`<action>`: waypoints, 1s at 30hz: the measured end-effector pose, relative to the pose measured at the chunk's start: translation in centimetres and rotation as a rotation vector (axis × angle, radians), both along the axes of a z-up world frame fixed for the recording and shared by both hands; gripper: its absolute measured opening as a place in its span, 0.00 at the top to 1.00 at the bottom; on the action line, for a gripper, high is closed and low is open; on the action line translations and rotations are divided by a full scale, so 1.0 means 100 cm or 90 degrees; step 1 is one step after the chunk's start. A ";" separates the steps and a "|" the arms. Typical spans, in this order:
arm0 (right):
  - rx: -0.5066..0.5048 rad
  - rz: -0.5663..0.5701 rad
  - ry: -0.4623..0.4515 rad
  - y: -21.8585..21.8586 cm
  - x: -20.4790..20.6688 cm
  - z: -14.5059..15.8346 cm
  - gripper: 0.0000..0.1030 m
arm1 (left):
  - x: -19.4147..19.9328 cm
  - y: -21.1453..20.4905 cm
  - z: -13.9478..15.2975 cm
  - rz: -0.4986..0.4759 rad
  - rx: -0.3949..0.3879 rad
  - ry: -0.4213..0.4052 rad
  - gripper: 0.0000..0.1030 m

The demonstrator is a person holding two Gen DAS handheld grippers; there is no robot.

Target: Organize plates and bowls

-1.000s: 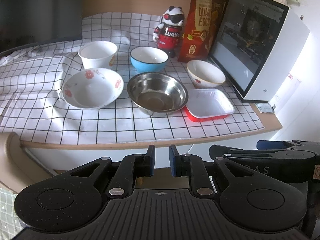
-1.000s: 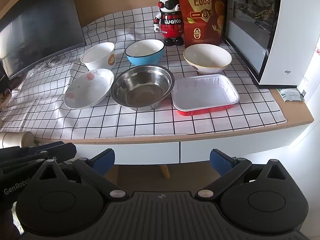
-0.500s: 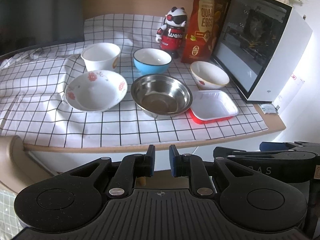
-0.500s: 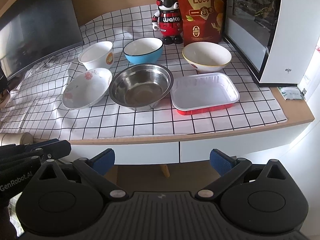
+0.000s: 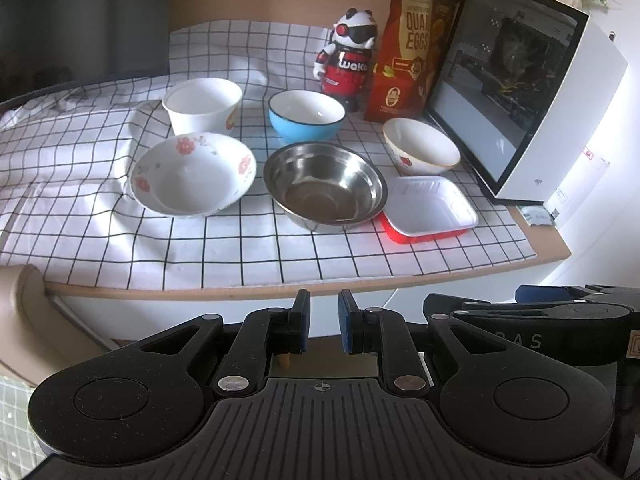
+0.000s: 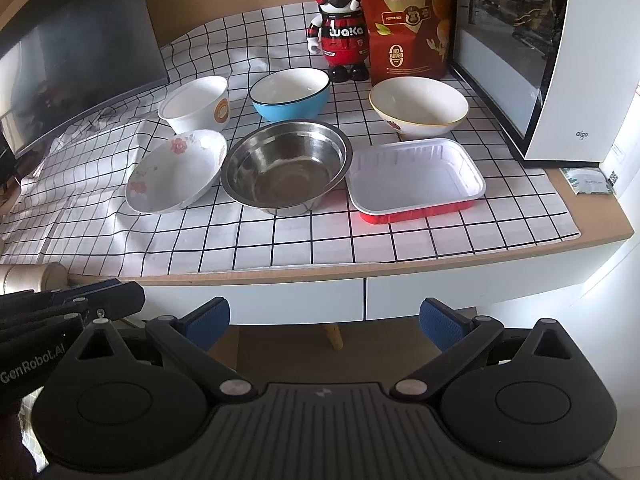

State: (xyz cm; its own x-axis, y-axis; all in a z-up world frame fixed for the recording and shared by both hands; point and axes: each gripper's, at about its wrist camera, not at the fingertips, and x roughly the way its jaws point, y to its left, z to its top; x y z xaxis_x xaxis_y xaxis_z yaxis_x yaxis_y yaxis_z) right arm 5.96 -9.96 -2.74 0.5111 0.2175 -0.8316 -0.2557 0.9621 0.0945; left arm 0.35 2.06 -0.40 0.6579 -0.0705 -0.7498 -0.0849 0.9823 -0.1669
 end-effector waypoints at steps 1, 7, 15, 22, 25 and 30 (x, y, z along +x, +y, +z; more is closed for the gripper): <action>0.000 -0.001 0.000 0.000 0.000 0.000 0.02 | 0.000 0.001 0.000 0.000 -0.001 0.000 0.81; -0.001 -0.003 0.003 0.002 0.000 -0.001 0.02 | 0.001 0.003 -0.002 0.000 -0.004 0.006 0.81; 0.001 -0.004 0.000 0.007 0.003 0.001 0.02 | 0.005 0.008 0.001 -0.002 -0.003 0.002 0.81; 0.002 -0.010 0.003 0.011 0.010 -0.001 0.02 | 0.011 0.013 0.000 -0.010 -0.005 0.004 0.81; 0.001 -0.014 0.007 0.014 0.012 -0.004 0.02 | 0.016 0.017 -0.001 -0.013 -0.008 0.006 0.81; 0.000 -0.025 0.014 0.021 0.020 -0.008 0.02 | 0.030 0.027 -0.005 -0.023 -0.014 0.014 0.81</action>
State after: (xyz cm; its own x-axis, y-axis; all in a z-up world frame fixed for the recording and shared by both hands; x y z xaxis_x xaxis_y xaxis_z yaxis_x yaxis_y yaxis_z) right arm 8.00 -7.91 -3.49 0.5009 0.1980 -0.8426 -0.2153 0.9714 0.1002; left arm 3.32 4.75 -0.87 0.6376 -0.1106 -0.7624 -0.0532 0.9809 -0.1868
